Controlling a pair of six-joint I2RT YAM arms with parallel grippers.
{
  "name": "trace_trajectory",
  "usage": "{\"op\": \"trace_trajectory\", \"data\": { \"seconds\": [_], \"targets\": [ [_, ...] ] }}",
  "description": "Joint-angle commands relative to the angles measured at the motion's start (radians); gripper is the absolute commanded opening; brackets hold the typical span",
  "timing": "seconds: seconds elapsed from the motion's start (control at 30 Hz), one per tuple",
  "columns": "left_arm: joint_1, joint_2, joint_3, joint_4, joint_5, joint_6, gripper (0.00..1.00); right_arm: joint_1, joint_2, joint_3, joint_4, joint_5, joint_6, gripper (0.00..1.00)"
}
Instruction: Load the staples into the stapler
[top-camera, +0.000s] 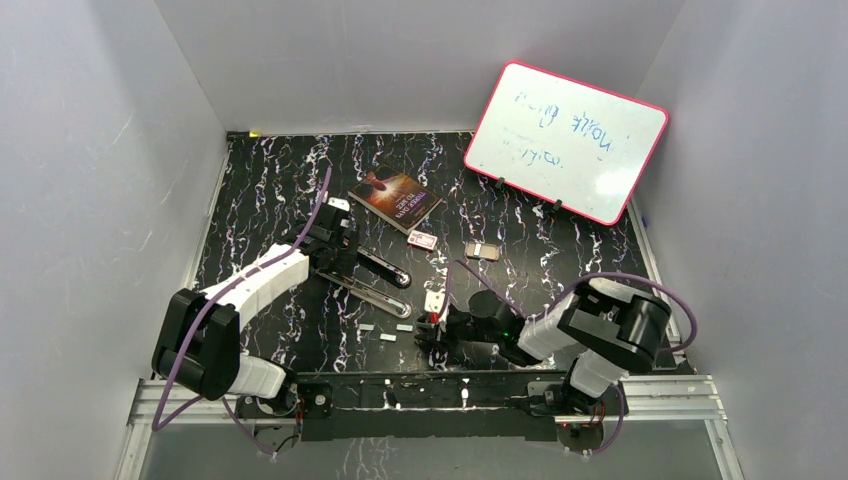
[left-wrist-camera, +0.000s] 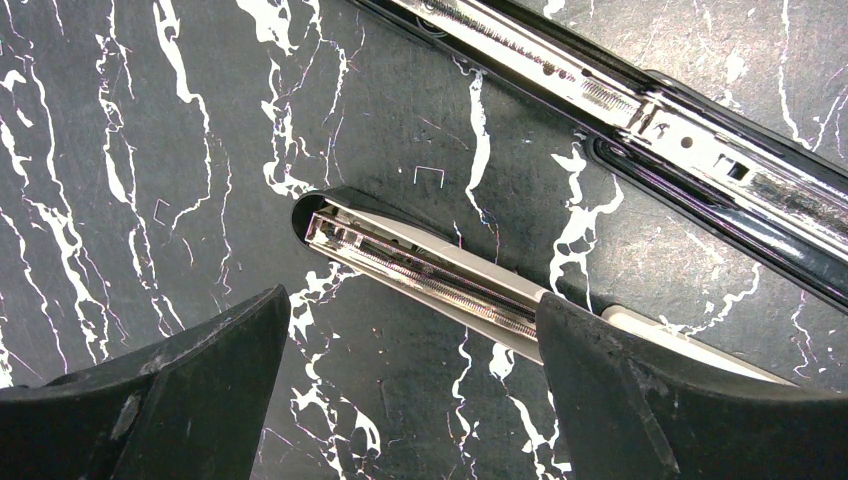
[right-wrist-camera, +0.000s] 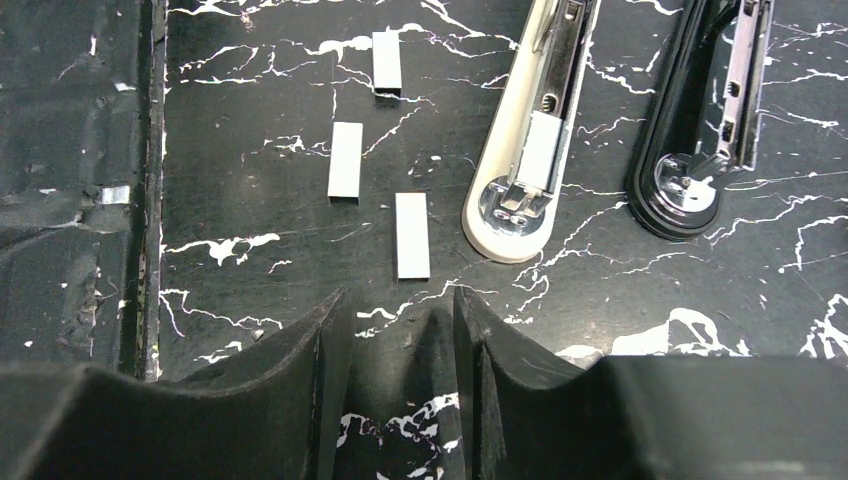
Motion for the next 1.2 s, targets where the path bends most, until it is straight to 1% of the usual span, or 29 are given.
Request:
{"op": "trace_trajectory", "data": {
  "seconds": [0.0, 0.1, 0.23, 0.53, 0.8, 0.97, 1.17],
  "targets": [
    [-0.004, -0.010, -0.008, -0.003, -0.014, 0.007, 0.92, -0.014, 0.076, -0.014, 0.237, -0.047, -0.010, 0.49],
    [-0.004, -0.009, -0.008, -0.001, -0.015, 0.008, 0.92, -0.027, 0.144, -0.016, 0.317, -0.061, 0.000, 0.49],
    [-0.004, -0.009, -0.009, -0.002, -0.015, 0.008, 0.92, -0.034, 0.185, -0.006, 0.348, -0.072, 0.007, 0.49],
    [-0.005, -0.013, -0.009, -0.003, -0.016, 0.008, 0.92, -0.046, 0.224, 0.023, 0.305, -0.109, 0.020, 0.48],
    [-0.005, -0.013, -0.009, -0.001, -0.016, 0.007, 0.92, -0.049, 0.257, 0.042, 0.298, -0.097, 0.024, 0.45],
    [-0.006, -0.014, -0.010, -0.001, -0.016, 0.009, 0.92, -0.050, 0.269, 0.051, 0.294, -0.096, 0.028, 0.42],
    [-0.008, -0.015, -0.009, -0.001, -0.018, 0.009, 0.92, -0.055, 0.267, 0.051, 0.272, -0.097, 0.031, 0.31]
  ]
}}
